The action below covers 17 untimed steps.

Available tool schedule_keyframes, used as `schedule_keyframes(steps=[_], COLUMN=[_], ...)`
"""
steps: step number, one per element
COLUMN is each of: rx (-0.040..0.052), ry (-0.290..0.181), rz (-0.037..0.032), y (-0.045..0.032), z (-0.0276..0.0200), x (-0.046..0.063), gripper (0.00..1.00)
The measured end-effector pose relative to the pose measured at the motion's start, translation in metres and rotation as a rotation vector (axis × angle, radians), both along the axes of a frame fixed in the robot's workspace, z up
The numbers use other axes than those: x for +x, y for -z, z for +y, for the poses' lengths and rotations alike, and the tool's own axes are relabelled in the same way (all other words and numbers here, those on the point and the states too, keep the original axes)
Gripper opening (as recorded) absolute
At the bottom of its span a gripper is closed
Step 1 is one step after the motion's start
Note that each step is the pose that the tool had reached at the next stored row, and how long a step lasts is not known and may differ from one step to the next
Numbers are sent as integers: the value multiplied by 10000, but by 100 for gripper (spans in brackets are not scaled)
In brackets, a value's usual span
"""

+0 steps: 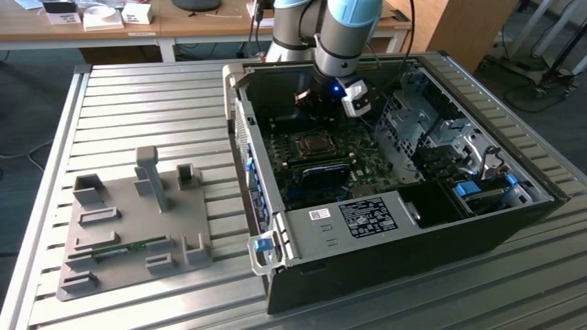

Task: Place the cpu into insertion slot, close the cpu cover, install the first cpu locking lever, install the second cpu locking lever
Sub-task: 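Install the first cpu locking lever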

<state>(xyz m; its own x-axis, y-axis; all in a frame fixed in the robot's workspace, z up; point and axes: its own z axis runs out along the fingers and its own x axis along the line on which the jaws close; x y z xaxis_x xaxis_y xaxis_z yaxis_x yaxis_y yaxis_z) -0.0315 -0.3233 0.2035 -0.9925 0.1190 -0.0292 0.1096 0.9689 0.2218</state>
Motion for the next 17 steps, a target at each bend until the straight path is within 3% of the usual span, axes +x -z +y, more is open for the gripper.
schedule_keyframes(steps=[8,17], rx=[1,29], ry=[-1,-1], rz=[-303,-326], y=[12,12], z=[-15,-16], x=[-20,-50], gripper=[11,11])
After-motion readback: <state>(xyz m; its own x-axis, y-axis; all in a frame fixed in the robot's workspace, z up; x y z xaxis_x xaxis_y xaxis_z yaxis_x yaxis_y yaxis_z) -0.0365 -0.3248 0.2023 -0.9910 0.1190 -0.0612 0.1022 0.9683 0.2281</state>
